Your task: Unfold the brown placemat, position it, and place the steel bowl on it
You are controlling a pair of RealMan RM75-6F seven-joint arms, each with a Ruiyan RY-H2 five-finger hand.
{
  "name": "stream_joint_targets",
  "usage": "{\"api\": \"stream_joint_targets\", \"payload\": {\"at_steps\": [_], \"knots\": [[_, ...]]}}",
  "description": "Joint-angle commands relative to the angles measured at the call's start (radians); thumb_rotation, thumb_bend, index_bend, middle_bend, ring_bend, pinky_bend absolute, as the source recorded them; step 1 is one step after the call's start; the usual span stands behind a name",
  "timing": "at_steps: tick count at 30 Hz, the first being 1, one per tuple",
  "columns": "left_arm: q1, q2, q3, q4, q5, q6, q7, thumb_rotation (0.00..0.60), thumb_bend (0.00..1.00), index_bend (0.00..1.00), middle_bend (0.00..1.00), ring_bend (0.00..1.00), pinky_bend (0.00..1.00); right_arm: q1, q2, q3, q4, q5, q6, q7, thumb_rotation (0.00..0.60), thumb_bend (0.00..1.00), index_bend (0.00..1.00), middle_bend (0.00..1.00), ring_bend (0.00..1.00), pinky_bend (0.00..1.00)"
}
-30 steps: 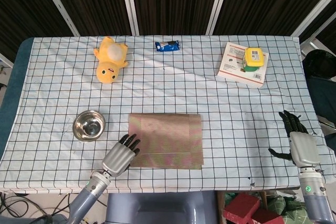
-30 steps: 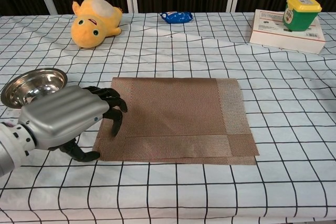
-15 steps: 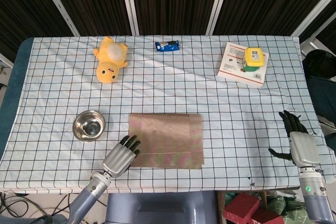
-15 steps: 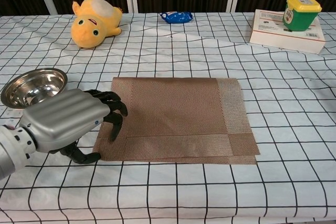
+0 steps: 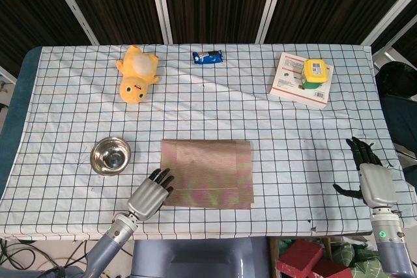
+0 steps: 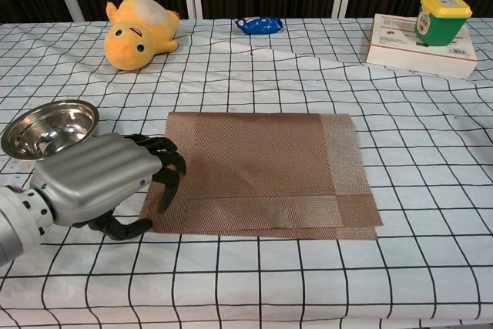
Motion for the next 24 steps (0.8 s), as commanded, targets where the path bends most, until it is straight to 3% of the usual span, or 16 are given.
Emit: {"api": "stream_joint_targets", "payload": {"at_steps": [1, 19, 24], "knots": [[0.000, 0.000, 0.000, 0.000, -0.001, -0.001, 0.001, 0.600, 0.36, 0.54, 0.23, 0.08, 0.17, 0.000, 0.000, 0.000, 0.000, 0.000, 0.000, 0.000, 0.600, 0.06, 0.00, 0.00, 0.00, 0.16], [-0.001, 0.015, -0.008, -0.021, 0.003, 0.012, 0.000, 0.600, 0.40, 0.57, 0.24, 0.08, 0.17, 0.000, 0.002, 0.000, -0.003, -0.001, 0.000, 0.004, 0.600, 0.06, 0.00, 0.00, 0.00, 0.16], [-0.006, 0.022, -0.035, -0.062, 0.009, 0.031, -0.003, 0.600, 0.40, 0.58, 0.24, 0.08, 0.17, 0.000, 0.001, 0.000, -0.002, -0.003, 0.001, 0.007, 0.600, 0.06, 0.00, 0.00, 0.00, 0.16]]}}
